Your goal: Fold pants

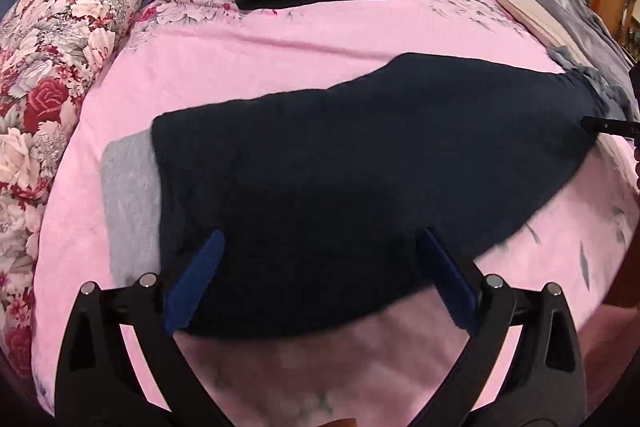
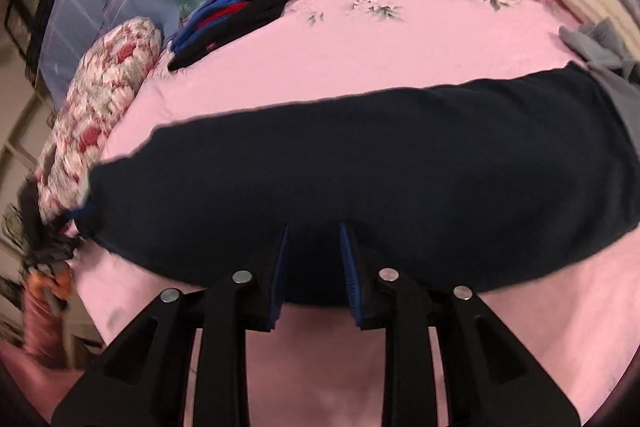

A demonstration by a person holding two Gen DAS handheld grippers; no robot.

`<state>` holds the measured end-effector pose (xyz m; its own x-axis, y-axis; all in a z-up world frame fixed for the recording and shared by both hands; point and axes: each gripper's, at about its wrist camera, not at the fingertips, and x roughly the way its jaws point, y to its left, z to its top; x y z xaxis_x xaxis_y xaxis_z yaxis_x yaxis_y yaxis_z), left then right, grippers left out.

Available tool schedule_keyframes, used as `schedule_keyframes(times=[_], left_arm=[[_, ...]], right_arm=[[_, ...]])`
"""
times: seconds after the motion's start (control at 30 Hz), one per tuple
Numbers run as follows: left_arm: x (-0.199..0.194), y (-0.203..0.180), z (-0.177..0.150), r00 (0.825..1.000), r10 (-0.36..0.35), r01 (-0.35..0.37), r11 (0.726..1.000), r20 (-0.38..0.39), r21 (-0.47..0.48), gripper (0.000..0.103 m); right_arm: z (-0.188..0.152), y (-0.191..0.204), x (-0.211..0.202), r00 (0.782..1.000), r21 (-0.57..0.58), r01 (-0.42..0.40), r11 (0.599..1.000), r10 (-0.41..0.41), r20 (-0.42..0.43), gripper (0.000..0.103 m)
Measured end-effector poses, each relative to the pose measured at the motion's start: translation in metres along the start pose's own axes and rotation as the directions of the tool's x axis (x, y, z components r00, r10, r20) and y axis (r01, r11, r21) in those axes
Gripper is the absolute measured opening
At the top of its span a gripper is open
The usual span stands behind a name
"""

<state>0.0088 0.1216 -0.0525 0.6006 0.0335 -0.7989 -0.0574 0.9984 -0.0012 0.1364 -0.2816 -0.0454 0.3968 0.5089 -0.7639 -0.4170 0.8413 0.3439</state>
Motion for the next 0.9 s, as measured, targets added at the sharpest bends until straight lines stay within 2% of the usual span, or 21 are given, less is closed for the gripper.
schedule_keyframes(times=[0.1,0.13,0.2,0.27,0.33,0.4,0.47,0.5,0.53,0.57,0.63,0.7,0.73,0.77,0.8,0.9], left_arm=[[-0.016,0.007,-0.011,0.999,-0.008,0.008,1.0,-0.033,0.021,0.099],[-0.021,0.006,-0.012,0.999,-0.003,0.005,0.999,-0.042,0.039,0.099],[-0.032,0.004,-0.001,1.0,-0.012,0.013,0.998,-0.013,0.058,0.099],[-0.04,0.002,0.019,0.997,-0.04,0.035,0.997,0.07,0.074,0.099],[-0.033,0.004,0.037,0.992,-0.068,0.06,0.995,0.104,0.076,0.099],[-0.012,0.012,0.049,0.993,-0.084,0.08,0.996,0.081,0.049,0.099],[0.014,0.03,0.052,0.999,-0.041,0.042,0.999,0.02,-0.01,0.099],[0.031,0.048,0.045,0.999,-0.033,0.031,0.997,-0.03,-0.068,0.099],[0.033,0.06,0.037,0.996,-0.082,0.079,0.992,-0.024,-0.102,0.098],[0.029,0.063,0.032,0.995,-0.104,0.104,0.988,0.002,-0.11,0.098],[0.014,0.067,0.023,0.996,-0.094,0.094,0.989,0.012,-0.11,0.098],[-0.001,0.066,0.02,1.0,-0.016,0.016,0.994,0.008,-0.112,0.098],[-0.007,0.065,0.022,1.0,-0.001,0.002,0.992,0.008,-0.128,0.098],[-0.013,0.063,0.025,1.0,-0.013,0.015,0.989,0.02,-0.145,0.098],[-0.02,0.058,0.031,0.997,-0.057,0.063,0.986,0.047,-0.154,0.098],[-0.023,0.033,0.05,0.983,-0.144,0.157,0.981,0.114,-0.112,0.098]], right_arm=[[-0.017,-0.002,-0.021,0.998,-0.041,0.063,0.997,-0.064,-0.022,0.028],[-0.025,-0.005,-0.026,0.992,-0.041,0.118,0.992,-0.12,-0.045,0.03],[-0.03,-0.007,-0.033,0.99,-0.025,0.139,0.99,-0.14,-0.028,0.031],[-0.027,-0.008,-0.041,0.995,0.021,0.097,0.995,-0.098,0.025,0.031],[-0.02,-0.001,-0.043,0.995,0.04,0.0,0.999,-0.004,0.101,0.032],[-0.012,0.007,-0.038,0.99,0.04,-0.043,0.998,0.037,0.134,0.033],[-0.008,0.011,-0.029,0.988,0.042,-0.047,0.998,0.04,0.147,0.033],[-0.009,0.011,-0.025,0.988,0.052,-0.053,0.997,0.045,0.15,0.033],[-0.011,0.007,-0.021,0.988,0.071,-0.052,0.996,0.041,0.146,0.034],[-0.013,0.004,-0.017,0.99,0.087,-0.04,0.995,0.028,0.14,0.035],[-0.017,0.0,-0.012,0.991,0.106,-0.005,0.994,-0.009,0.13,0.038],[-0.021,-0.003,-0.012,0.99,0.13,-0.042,0.991,0.023,0.139,0.038],[-0.021,-0.006,-0.014,0.987,0.133,-0.075,0.988,0.055,0.153,0.038],[-0.021,-0.008,-0.014,0.985,0.142,-0.091,0.986,0.068,0.159,0.04],[-0.021,-0.011,-0.013,0.985,0.16,-0.101,0.982,0.076,0.157,0.043],[-0.022,-0.013,-0.013,0.983,0.176,-0.119,0.977,0.091,0.16,0.044]])
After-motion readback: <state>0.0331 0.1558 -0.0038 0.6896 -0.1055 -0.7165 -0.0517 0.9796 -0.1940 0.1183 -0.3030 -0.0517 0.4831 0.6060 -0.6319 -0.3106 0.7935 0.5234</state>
